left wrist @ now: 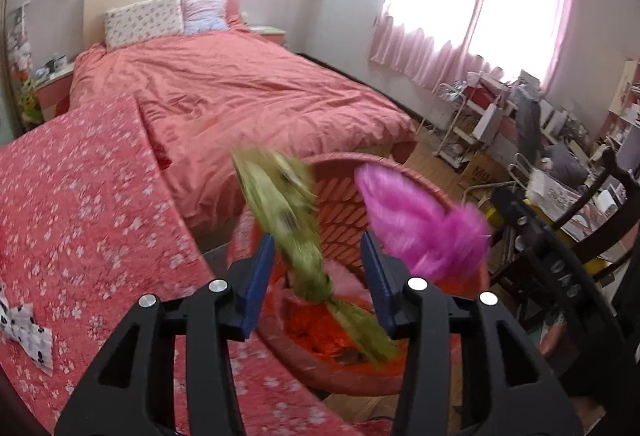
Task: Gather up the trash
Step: 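Open both tools to drop the bags into the basket, then move both tools back to the last red bag and white patterned bag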
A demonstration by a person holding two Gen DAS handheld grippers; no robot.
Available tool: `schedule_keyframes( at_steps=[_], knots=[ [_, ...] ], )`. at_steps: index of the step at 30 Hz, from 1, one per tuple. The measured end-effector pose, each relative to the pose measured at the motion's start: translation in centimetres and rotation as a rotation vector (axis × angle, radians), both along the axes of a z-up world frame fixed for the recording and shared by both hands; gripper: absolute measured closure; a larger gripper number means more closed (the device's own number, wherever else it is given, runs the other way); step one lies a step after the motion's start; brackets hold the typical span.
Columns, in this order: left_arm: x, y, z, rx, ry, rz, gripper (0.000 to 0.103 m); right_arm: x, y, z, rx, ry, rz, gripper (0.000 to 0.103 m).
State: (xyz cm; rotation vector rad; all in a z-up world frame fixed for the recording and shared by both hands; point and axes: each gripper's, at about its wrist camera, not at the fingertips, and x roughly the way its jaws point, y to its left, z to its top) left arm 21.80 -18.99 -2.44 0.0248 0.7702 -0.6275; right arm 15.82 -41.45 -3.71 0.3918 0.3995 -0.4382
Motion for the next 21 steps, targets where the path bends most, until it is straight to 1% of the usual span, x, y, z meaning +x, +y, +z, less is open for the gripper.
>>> schedule_keyframes(
  at_steps=[3, 5, 8, 11, 13, 15, 16, 19, 21],
  knots=[
    [0.4, 1.5, -0.7, 0.021, 0.019, 0.04, 0.057, -0.1, 0.1, -0.4, -0.008, 0.01, -0.003, 0.059],
    [0.4, 2.7, -0.9, 0.031, 0.023, 0.066, 0.057, -0.1, 0.4, -0.5, -0.02, 0.019, 0.003, 0.057],
    [0.5, 4.6, -0.8, 0.054, 0.013, 0.106, 0.054, 0.1, 1.4, -0.6, -0.049, 0.039, 0.033, 0.055],
    [0.8, 7.4, -0.7, 0.073, 0.01, 0.161, 0.052, 0.5, 3.0, -0.5, -0.058, 0.052, 0.09, 0.055],
    [1.1, 9.6, -0.4, 0.082, 0.006, 0.201, 0.05, 1.0, 4.5, -0.3, -0.057, 0.059, 0.14, 0.055],
    [1.4, 12.7, -0.1, 0.097, -0.01, 0.264, 0.046, 1.8, 6.7, -0.2, -0.055, 0.072, 0.222, 0.055],
    [1.4, 14.3, 0.0, 0.105, -0.019, 0.297, 0.043, 2.2, 7.6, -0.2, -0.057, 0.078, 0.253, 0.055],
    [1.5, 18.1, 0.2, 0.127, -0.039, 0.374, 0.04, 3.7, 12.0, 0.0, -0.076, 0.101, 0.381, 0.055],
    [1.4, 21.1, 0.4, 0.144, -0.049, 0.437, 0.035, 4.9, 15.6, 0.0, -0.09, 0.124, 0.474, 0.055]
  ],
)
